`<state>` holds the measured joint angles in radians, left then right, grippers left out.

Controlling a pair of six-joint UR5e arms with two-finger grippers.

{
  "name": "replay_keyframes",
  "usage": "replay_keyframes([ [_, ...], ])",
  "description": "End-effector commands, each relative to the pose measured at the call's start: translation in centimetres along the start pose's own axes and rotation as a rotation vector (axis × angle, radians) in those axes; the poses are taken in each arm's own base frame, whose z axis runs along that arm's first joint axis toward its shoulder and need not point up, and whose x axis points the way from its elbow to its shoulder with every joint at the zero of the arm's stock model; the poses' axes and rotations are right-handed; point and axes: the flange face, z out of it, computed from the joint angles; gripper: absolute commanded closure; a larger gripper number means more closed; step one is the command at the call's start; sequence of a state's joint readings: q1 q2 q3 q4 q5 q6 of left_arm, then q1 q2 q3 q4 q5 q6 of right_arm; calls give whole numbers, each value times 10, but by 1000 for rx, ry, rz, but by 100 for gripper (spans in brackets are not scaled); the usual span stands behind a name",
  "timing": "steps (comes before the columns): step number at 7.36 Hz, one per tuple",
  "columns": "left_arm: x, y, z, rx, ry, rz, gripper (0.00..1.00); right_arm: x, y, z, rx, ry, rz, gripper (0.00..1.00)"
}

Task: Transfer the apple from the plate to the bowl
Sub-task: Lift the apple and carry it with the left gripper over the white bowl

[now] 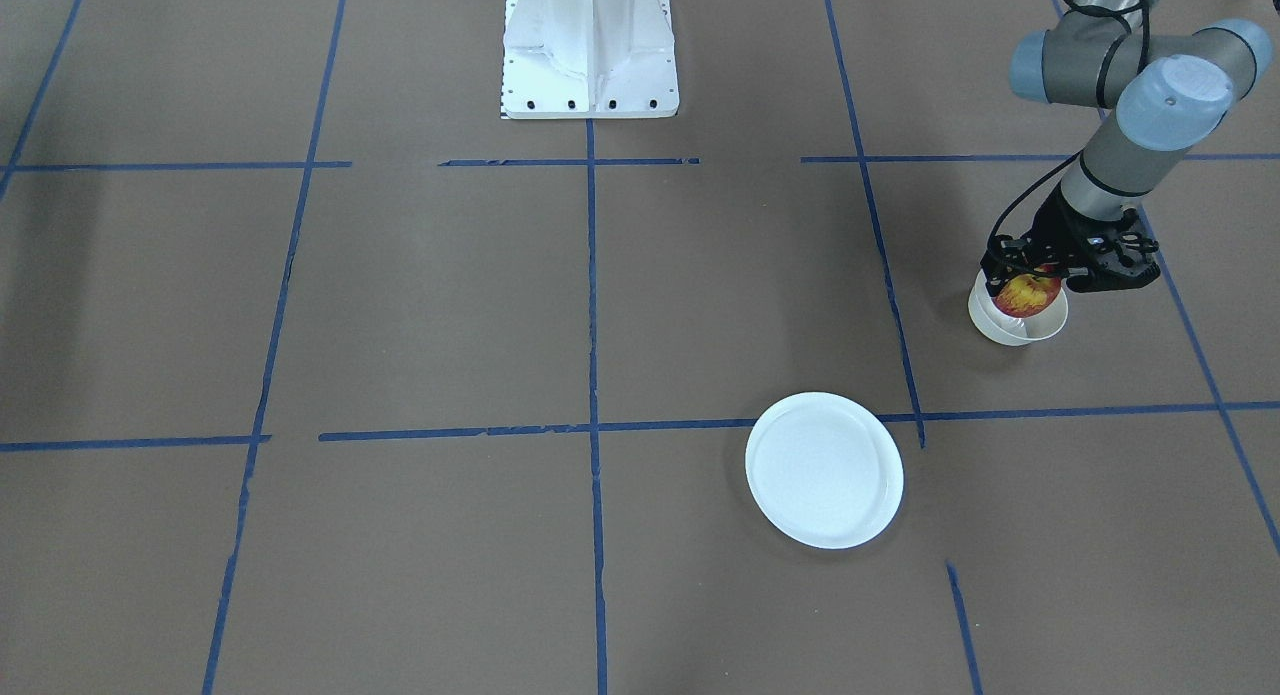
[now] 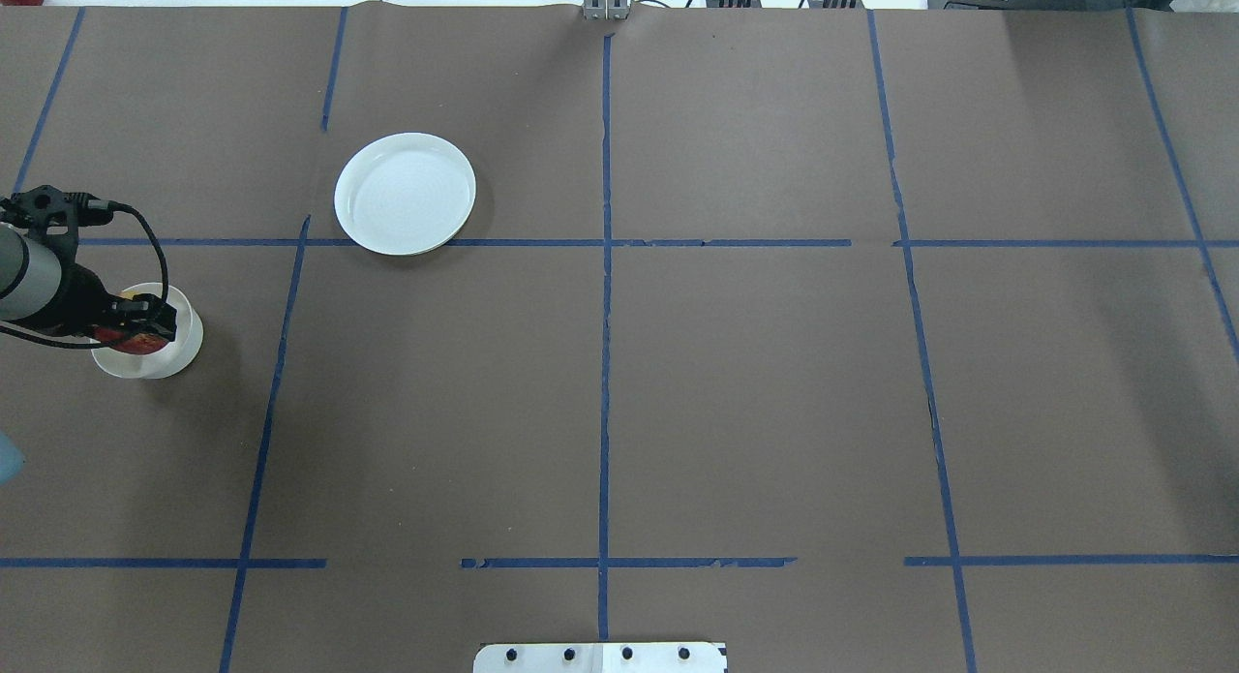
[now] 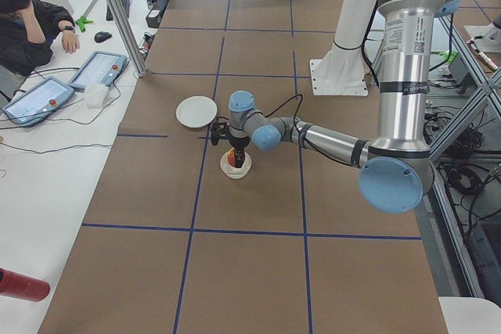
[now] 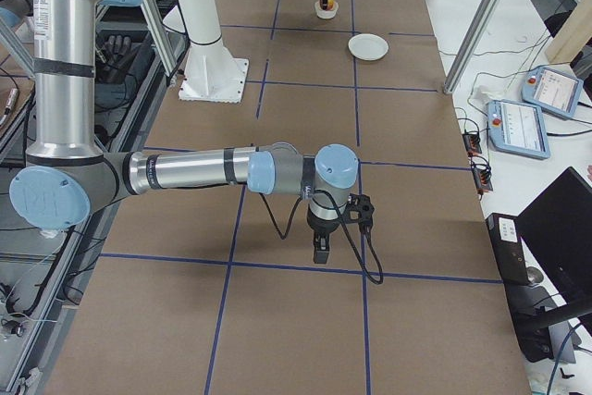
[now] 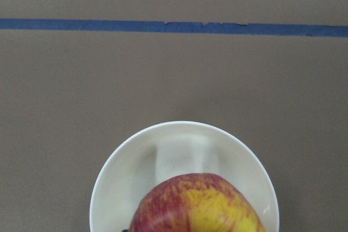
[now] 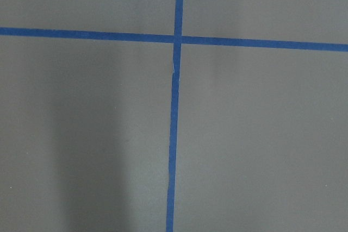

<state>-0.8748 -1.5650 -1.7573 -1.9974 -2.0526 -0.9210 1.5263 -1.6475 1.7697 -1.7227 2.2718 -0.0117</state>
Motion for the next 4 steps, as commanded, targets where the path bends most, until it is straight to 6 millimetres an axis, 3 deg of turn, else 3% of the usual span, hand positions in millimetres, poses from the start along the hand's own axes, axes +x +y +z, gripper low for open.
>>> replay_keyframes([
  [1,-1,-6,11,-8,-8,4,49,0,0,0,0,0,1,0],
  [2,-1,-7,12,-8,-10,5,0,0,0,0,-1,0,2,0],
  [4,2,-7,5,1,5,48,0,0,0,0,-1,0,2,0],
])
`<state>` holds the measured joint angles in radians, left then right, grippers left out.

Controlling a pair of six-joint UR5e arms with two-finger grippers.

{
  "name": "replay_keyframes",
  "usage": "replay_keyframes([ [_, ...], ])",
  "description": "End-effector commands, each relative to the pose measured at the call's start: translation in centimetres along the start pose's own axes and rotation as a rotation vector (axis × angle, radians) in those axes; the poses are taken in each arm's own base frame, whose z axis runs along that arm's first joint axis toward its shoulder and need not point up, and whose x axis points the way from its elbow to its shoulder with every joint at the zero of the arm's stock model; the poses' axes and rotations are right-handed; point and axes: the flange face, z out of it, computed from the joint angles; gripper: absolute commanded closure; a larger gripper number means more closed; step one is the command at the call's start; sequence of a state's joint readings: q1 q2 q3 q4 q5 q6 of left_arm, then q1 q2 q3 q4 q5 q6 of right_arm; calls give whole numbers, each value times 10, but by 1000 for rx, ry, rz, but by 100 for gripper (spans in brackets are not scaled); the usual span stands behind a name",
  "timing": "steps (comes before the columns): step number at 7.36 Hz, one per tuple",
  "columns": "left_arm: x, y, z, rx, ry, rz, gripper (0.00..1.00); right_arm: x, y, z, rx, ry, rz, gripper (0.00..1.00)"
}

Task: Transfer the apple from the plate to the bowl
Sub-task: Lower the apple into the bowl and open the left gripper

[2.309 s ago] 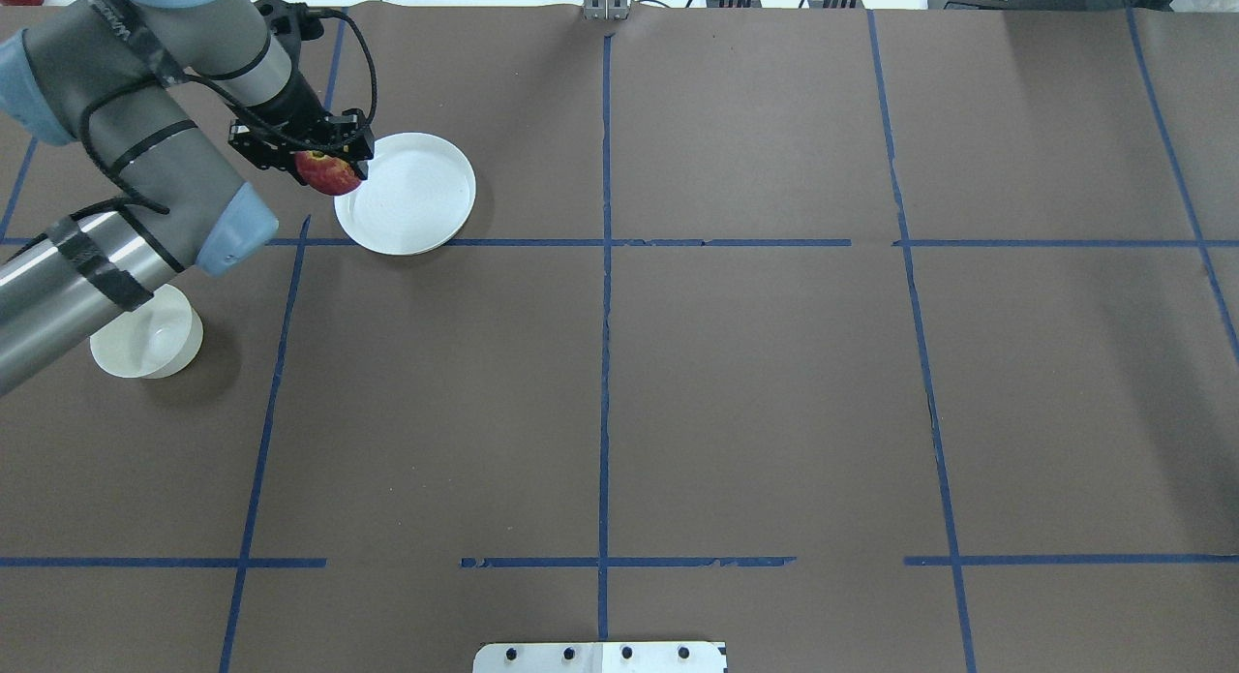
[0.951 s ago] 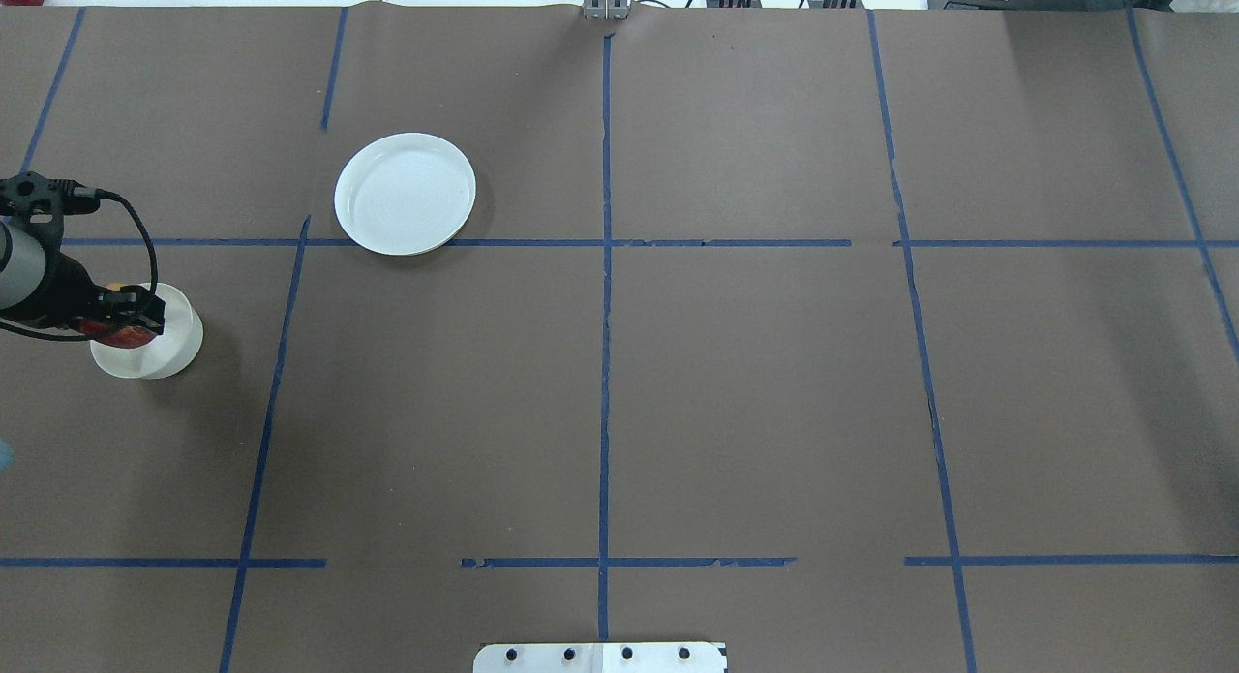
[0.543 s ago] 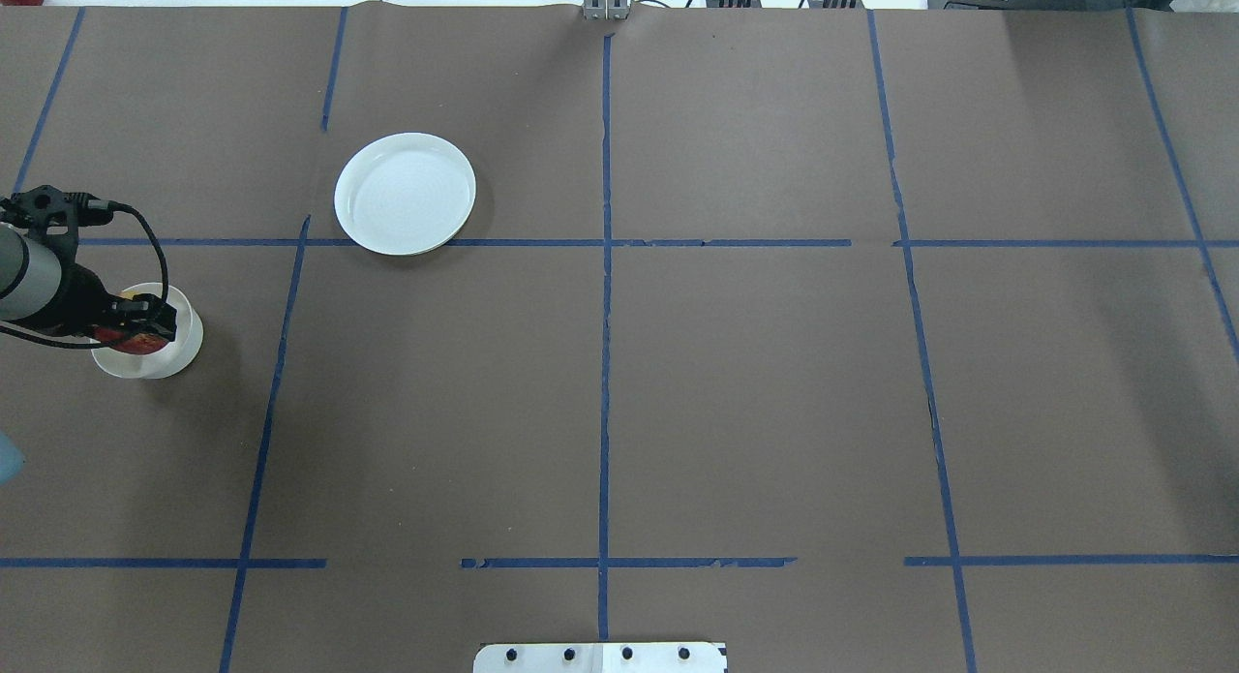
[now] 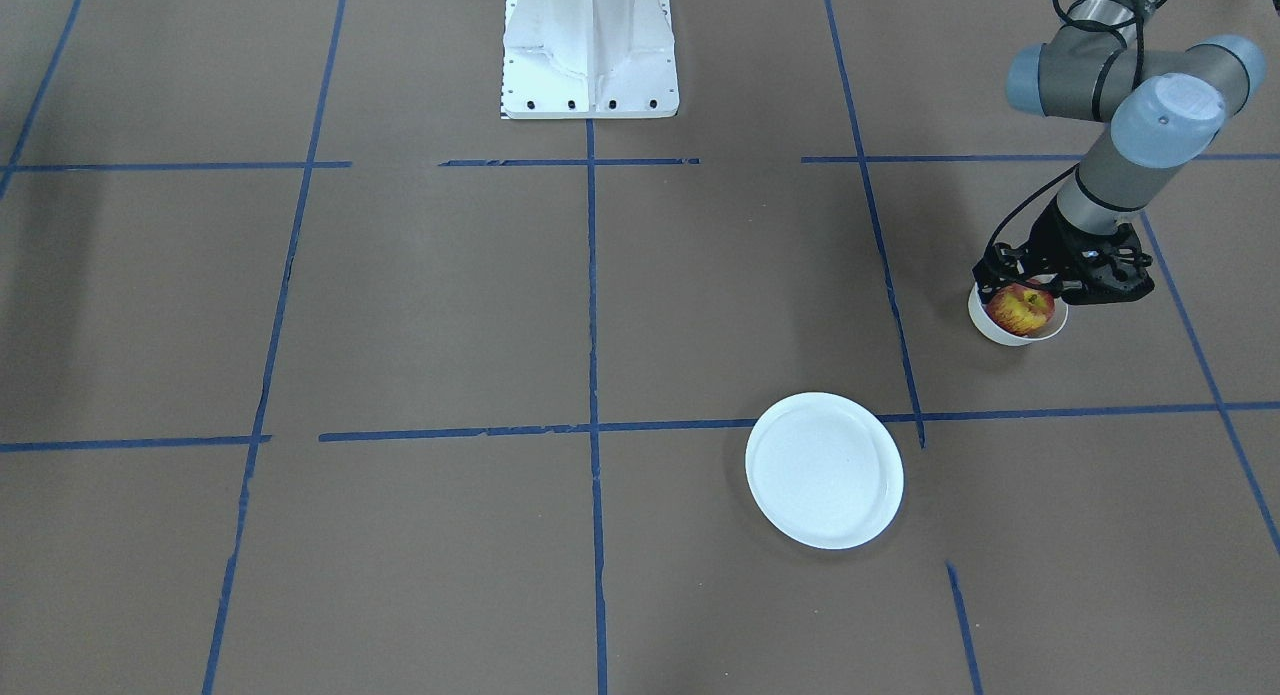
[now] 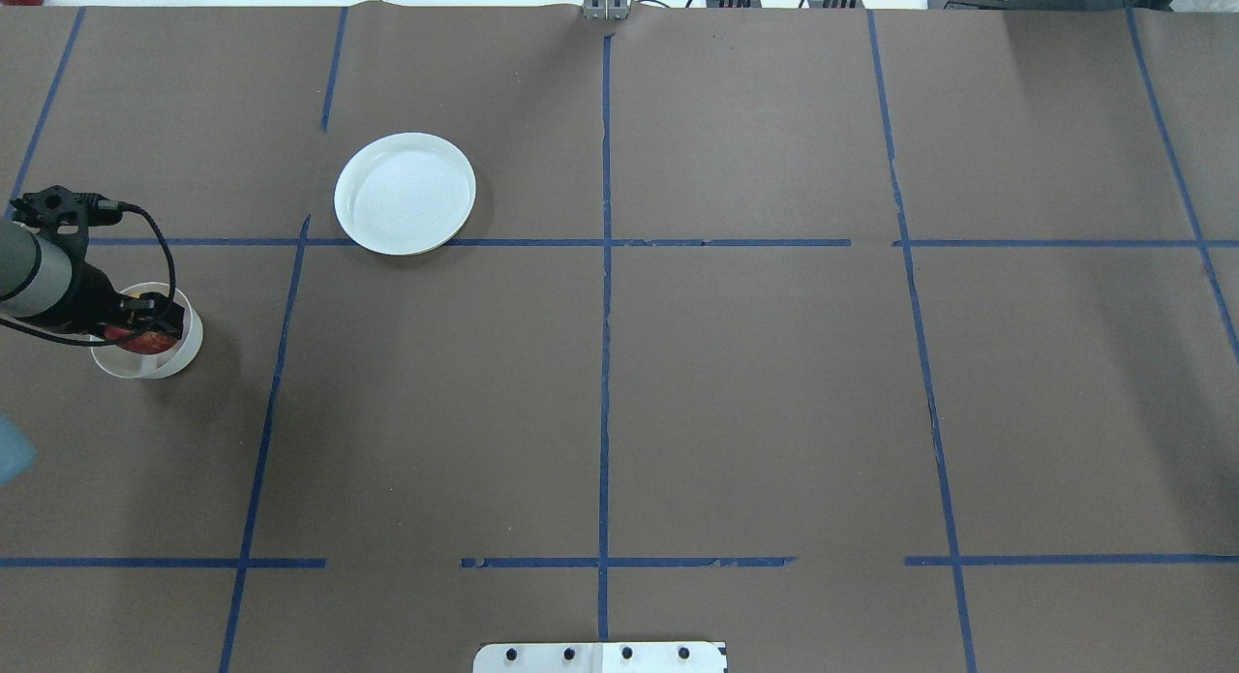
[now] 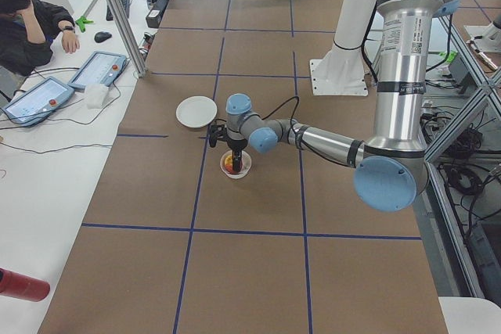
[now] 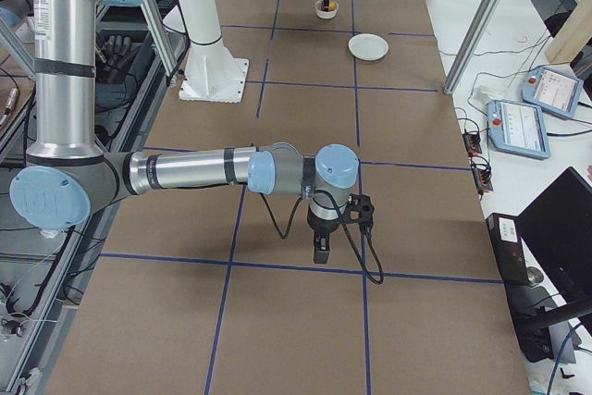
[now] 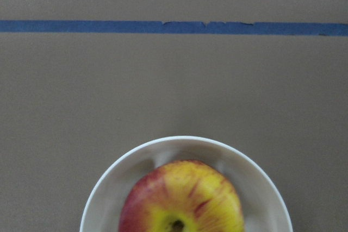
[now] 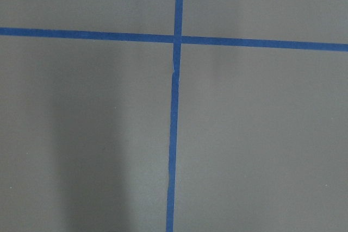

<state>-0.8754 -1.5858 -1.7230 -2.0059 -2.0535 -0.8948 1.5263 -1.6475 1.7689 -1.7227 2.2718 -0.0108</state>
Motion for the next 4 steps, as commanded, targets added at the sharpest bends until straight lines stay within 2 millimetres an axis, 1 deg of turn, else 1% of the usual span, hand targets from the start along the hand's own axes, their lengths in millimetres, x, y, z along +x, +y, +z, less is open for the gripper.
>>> replay_keyframes([
  [1,8,1,-18,12,23,35,0,0,0,0,1,0,-1,0],
  [2,10,-4,-46,39,28,48,0,0,0,0,1,0,-1,0],
  [3,-1,-21,-86,58,-16,93,0,0,0,0,1,0,-1,0],
  [4,-1,-38,-121,72,-50,167,0,0,0,0,1,0,-1,0],
])
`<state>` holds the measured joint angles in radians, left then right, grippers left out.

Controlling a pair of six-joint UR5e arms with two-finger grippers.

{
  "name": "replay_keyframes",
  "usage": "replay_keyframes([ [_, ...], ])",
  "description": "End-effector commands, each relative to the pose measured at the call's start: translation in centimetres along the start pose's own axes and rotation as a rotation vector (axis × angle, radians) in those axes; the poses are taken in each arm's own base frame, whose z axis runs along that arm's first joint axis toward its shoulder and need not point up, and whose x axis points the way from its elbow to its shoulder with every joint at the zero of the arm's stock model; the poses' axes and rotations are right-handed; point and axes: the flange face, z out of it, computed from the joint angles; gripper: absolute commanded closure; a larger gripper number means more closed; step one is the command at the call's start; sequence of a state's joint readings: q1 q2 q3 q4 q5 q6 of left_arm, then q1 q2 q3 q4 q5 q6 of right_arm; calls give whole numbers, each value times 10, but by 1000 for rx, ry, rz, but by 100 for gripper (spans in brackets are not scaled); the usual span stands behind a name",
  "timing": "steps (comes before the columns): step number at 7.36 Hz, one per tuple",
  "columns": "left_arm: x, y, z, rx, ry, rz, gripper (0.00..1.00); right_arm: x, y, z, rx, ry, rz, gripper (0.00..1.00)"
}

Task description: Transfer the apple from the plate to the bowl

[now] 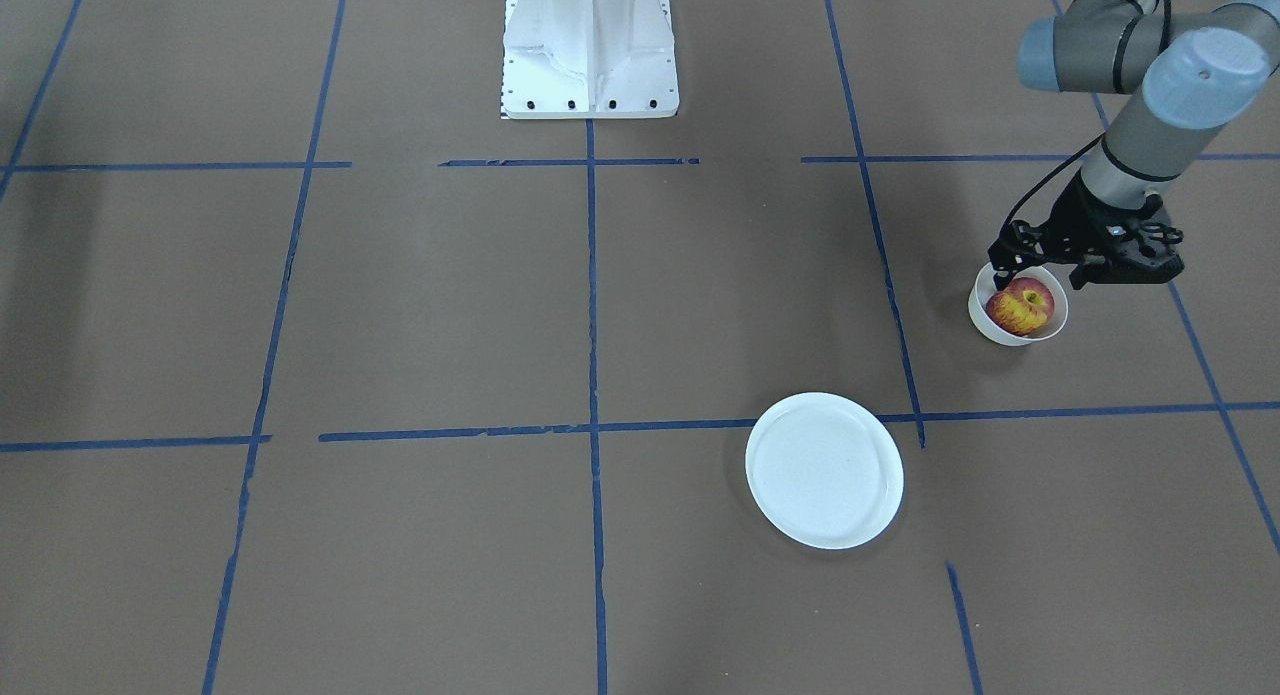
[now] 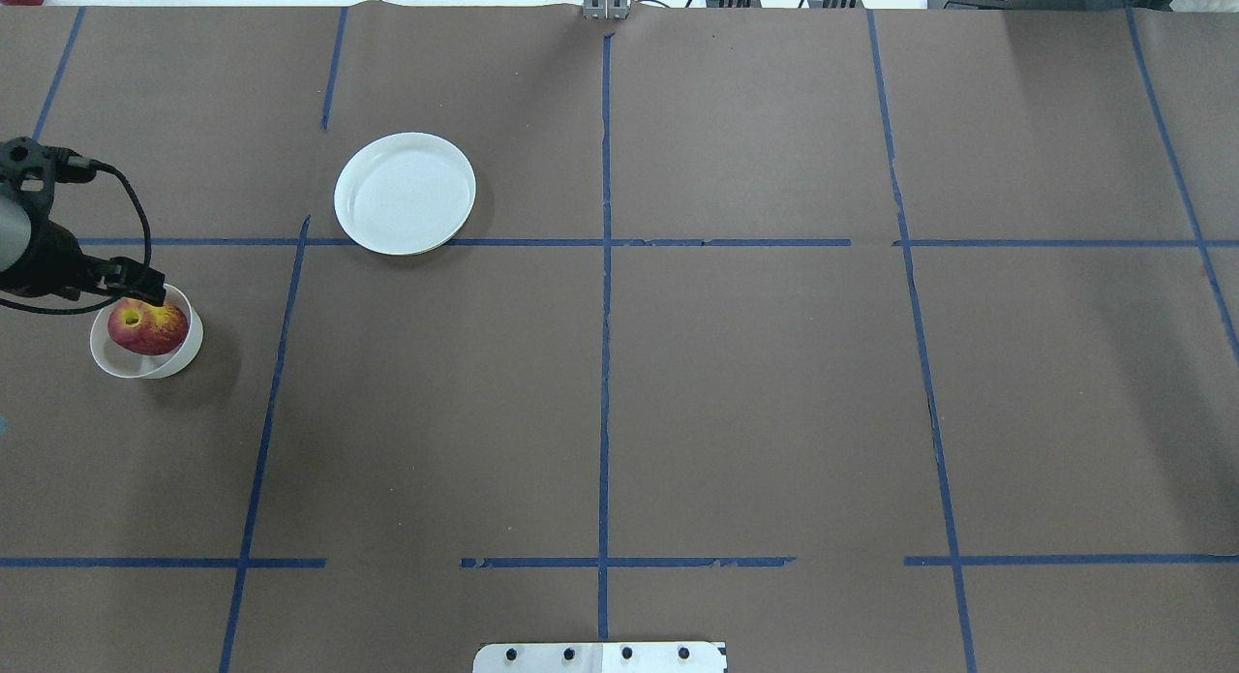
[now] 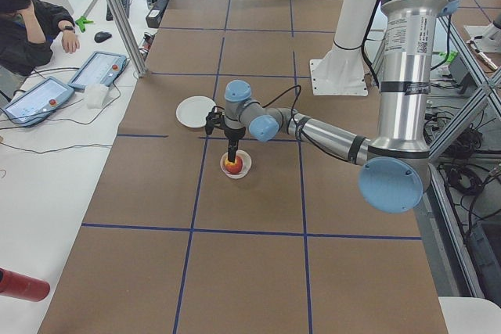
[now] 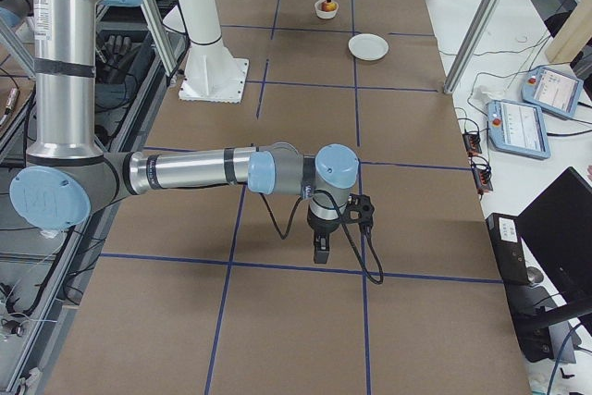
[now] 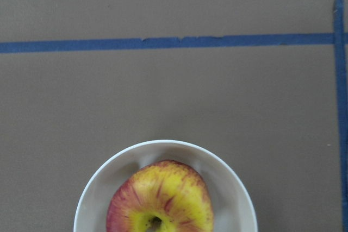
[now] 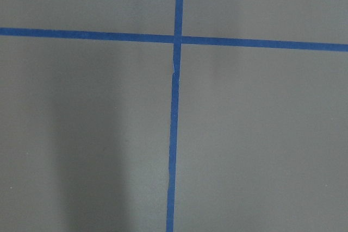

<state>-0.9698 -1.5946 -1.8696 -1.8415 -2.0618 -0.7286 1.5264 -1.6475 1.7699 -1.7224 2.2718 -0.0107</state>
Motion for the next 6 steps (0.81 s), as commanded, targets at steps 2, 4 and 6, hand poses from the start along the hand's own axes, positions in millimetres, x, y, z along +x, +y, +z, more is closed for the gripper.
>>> replay_keyframes([
  [2,-54,-47,-101,111,-57,112,0,0,0,0,0,0,0,0],
  [4,-125,-55,-124,107,-29,157,0,0,0,0,0,0,0,0],
  [6,-212,-26,-107,32,21,32,0,0,0,0,0,0,0,0],
])
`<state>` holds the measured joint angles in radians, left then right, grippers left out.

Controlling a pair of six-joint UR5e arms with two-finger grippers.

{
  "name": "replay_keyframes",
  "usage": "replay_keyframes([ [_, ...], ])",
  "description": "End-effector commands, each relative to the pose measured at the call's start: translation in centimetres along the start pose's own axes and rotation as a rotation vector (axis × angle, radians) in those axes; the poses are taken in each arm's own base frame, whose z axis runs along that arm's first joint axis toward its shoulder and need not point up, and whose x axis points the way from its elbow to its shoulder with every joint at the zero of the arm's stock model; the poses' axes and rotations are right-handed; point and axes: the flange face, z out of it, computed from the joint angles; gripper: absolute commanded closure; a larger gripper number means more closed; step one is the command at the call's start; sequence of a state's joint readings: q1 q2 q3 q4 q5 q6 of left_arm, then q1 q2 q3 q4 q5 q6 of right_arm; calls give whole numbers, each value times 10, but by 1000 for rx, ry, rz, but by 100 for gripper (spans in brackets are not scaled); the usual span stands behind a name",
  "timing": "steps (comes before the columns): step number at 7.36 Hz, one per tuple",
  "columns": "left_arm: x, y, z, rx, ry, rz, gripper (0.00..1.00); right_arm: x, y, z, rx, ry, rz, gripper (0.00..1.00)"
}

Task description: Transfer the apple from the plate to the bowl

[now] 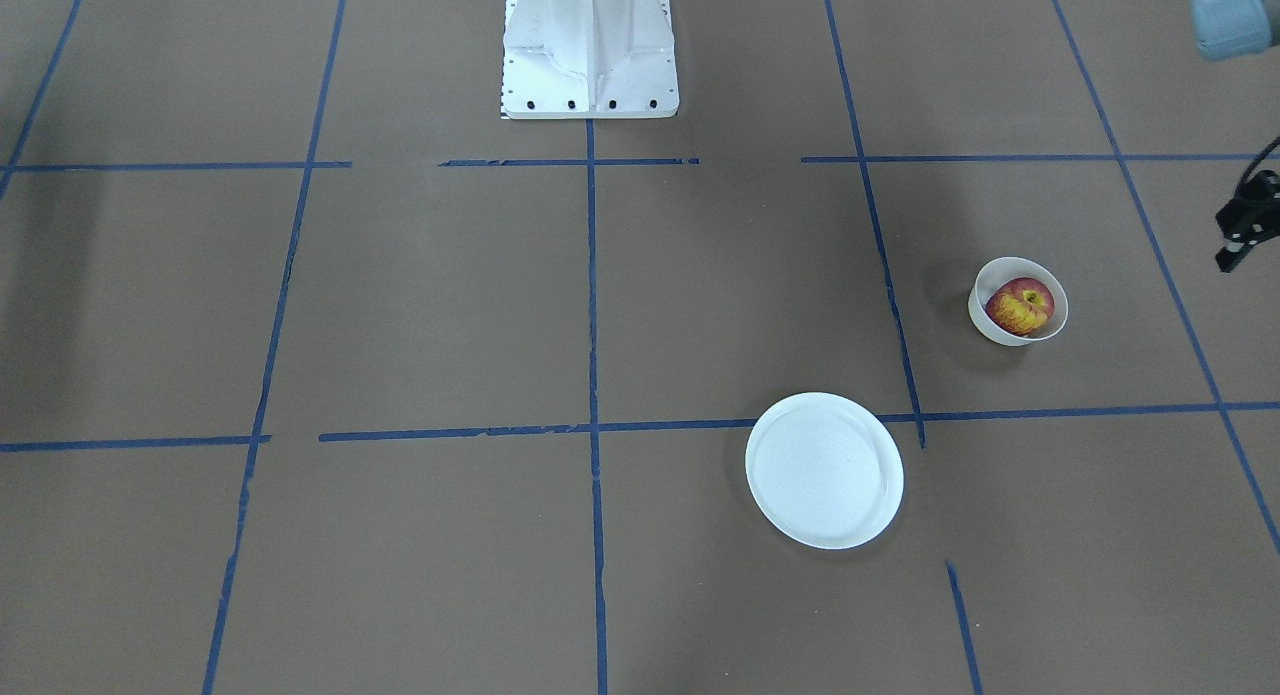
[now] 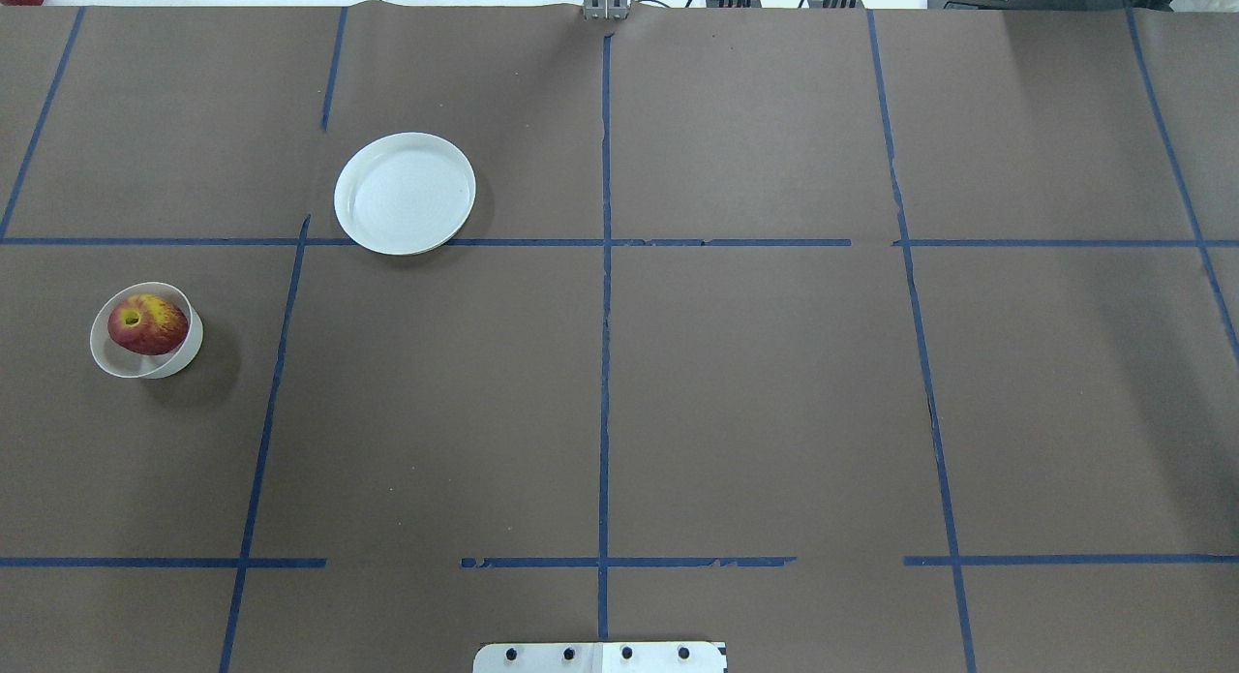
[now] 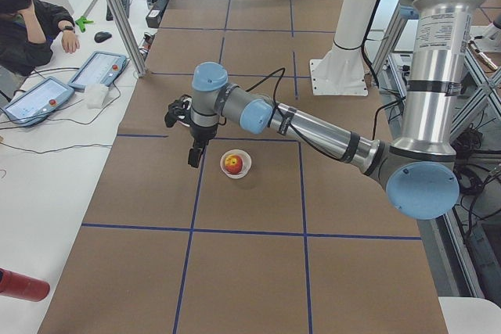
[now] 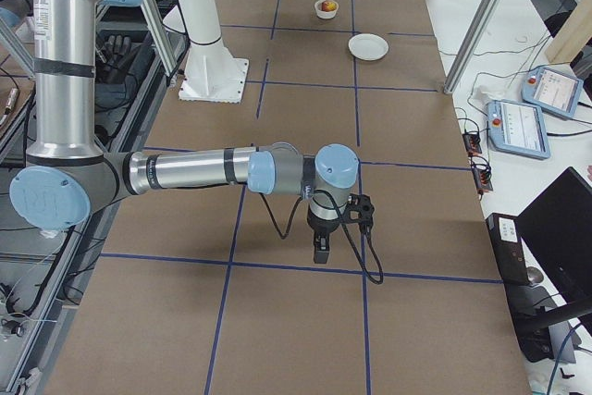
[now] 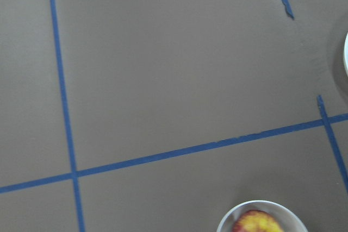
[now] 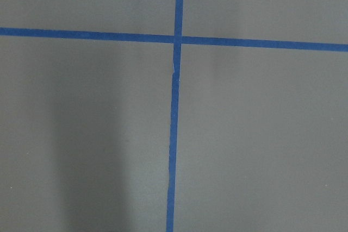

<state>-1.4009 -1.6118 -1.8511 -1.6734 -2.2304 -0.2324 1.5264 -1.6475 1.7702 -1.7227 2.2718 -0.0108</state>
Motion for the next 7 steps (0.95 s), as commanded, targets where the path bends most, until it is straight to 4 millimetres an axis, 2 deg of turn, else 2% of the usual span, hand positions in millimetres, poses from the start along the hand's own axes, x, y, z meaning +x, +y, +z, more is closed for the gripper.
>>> replay_keyframes([
  [1,-87,59,13,-66,17,-26,0,0,0,0,0,0,0,0],
  [2,-118,98,29,-118,17,27,0,0,0,0,0,0,0,0],
  [3,-123,125,34,-140,45,33,0,0,0,0,0,0,-2,0],
  [5,-131,132,41,-160,56,-2,0,0,0,0,0,0,0,0],
  [7,-156,141,39,-153,48,-56,0,0,0,0,0,0,0,0],
])
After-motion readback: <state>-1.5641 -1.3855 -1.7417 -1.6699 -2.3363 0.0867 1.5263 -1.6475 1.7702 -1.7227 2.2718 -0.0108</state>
